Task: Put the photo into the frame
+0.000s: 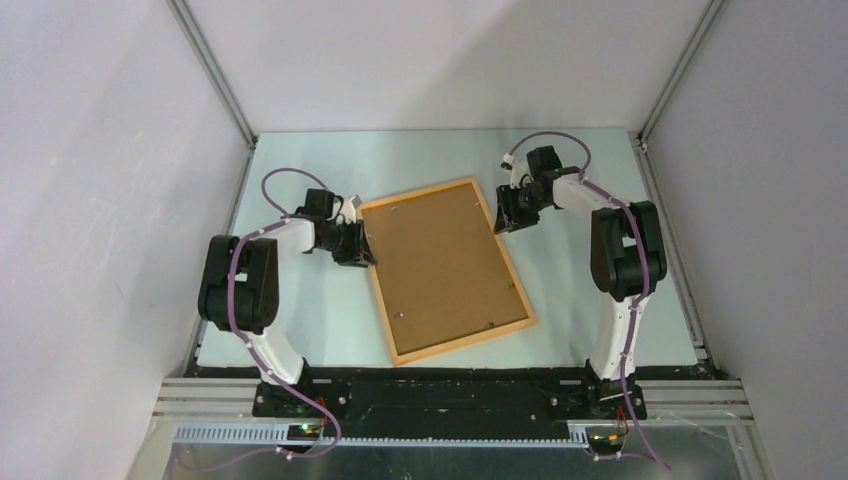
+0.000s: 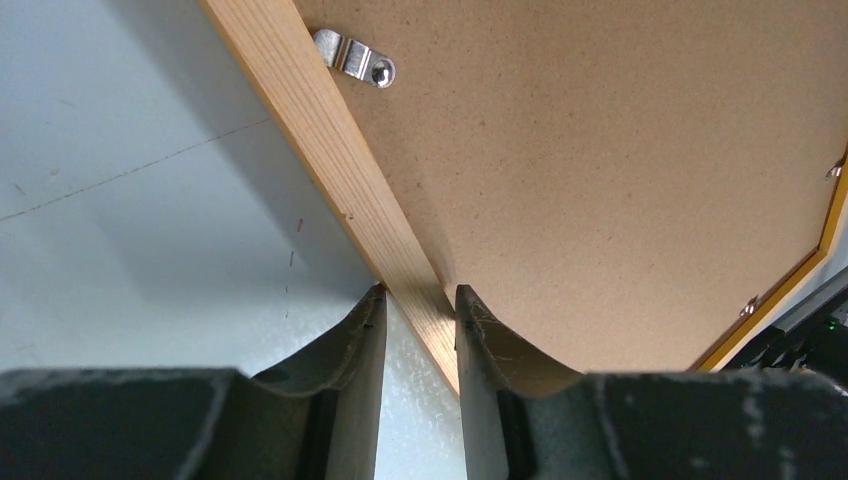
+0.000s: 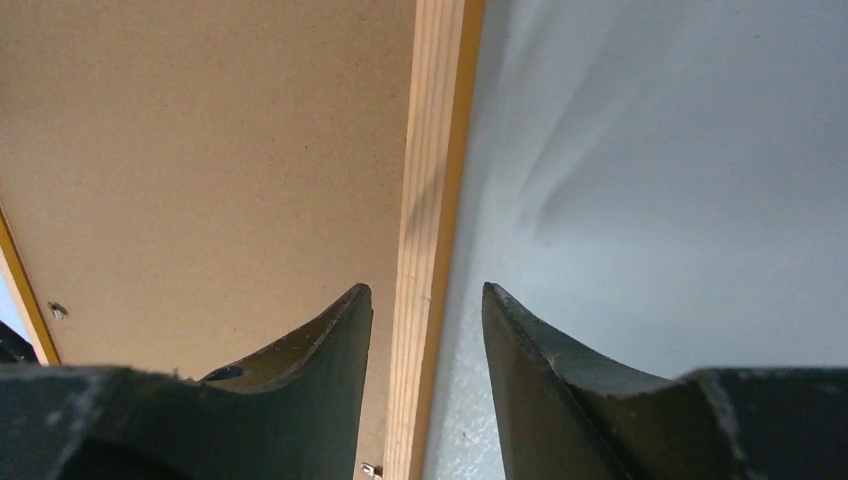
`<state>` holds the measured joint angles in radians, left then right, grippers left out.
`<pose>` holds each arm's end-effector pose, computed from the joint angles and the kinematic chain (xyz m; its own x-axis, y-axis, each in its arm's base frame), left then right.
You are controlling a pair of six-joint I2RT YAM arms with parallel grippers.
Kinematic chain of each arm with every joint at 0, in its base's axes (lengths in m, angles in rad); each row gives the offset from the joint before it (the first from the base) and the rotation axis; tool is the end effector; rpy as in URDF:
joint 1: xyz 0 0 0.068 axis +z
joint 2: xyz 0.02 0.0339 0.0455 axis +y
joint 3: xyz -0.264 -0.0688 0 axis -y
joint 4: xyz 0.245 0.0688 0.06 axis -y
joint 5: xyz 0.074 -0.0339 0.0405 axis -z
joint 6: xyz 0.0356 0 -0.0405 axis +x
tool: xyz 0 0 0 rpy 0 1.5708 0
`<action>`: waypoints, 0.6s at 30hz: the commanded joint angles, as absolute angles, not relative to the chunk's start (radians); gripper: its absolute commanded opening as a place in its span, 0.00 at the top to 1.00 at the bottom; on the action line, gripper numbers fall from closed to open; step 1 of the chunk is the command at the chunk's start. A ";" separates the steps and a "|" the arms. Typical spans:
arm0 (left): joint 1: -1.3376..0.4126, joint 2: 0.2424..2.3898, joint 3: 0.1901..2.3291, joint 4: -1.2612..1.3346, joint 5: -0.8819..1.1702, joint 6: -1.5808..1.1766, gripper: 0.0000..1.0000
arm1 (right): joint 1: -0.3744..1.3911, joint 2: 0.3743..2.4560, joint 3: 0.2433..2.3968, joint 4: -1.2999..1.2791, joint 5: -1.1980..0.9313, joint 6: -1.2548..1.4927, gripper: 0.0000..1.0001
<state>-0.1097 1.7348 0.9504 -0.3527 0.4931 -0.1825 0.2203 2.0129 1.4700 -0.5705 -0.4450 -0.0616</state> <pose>0.3194 -0.0521 0.1478 -0.9404 -0.0573 -0.3353 0.1256 0.8576 -0.4987 0.4071 0.1069 0.1817 -0.8503 -0.2474 -0.4645 -0.4359 0.8256 0.3583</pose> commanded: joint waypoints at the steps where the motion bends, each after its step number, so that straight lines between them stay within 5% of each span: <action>1: -0.107 1.741 0.972 -0.358 0.516 -0.146 0.67 | 0.234 2.042 1.518 -0.576 -0.470 -0.041 0.51; 9: -0.106 1.744 0.978 -0.362 0.518 -0.144 0.65 | 0.264 2.063 1.510 -0.568 -0.412 -0.041 0.52; 18: -0.104 1.751 0.995 -0.379 0.519 -0.143 0.63 | 0.254 2.035 1.461 -0.582 -0.385 -0.022 0.79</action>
